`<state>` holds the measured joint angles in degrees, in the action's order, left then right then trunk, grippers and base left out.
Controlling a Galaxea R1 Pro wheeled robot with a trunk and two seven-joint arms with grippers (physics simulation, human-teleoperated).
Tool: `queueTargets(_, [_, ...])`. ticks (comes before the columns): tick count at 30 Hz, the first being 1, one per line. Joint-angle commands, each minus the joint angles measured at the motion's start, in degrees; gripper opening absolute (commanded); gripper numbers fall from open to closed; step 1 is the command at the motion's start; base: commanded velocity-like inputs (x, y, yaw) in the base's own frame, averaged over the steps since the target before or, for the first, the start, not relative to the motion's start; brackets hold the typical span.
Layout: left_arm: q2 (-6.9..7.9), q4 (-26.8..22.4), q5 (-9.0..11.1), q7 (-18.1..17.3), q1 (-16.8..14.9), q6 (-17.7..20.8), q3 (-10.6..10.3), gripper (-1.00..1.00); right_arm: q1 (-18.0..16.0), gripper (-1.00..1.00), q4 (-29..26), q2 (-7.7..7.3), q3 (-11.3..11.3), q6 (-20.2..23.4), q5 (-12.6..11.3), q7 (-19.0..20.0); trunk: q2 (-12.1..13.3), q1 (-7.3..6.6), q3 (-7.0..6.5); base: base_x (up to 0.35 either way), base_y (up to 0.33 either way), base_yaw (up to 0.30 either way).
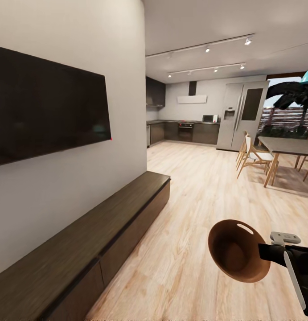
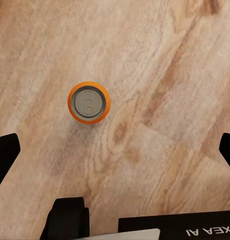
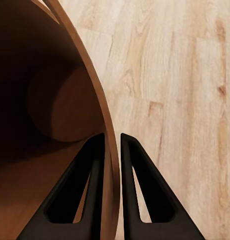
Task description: Put the three can of soda from the living room inside the tash can in the kitchen.
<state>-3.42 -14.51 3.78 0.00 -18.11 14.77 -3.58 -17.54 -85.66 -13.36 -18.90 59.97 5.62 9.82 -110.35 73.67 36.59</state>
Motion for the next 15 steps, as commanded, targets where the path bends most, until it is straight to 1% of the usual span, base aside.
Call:
queueTargets(1, [0.00,0.00,0.00,-0.03,0.00,0.00,-0.01,1.00,-0.04,-1.00,0.00,0.00,0.00,0.03,-0.71,0.20,-0.01,0.00,0.08,0.000,0.000,0.000])
queueTargets(15, [0.07,-0.11,0.11,0.16,-0.14,0.22,0.06,1.00,-0.04,-1.00,0.07,-0.01,0.00,0.03,-0.64,0.20,-0.01,0.00,1.37,0.000,0.000,0.000])
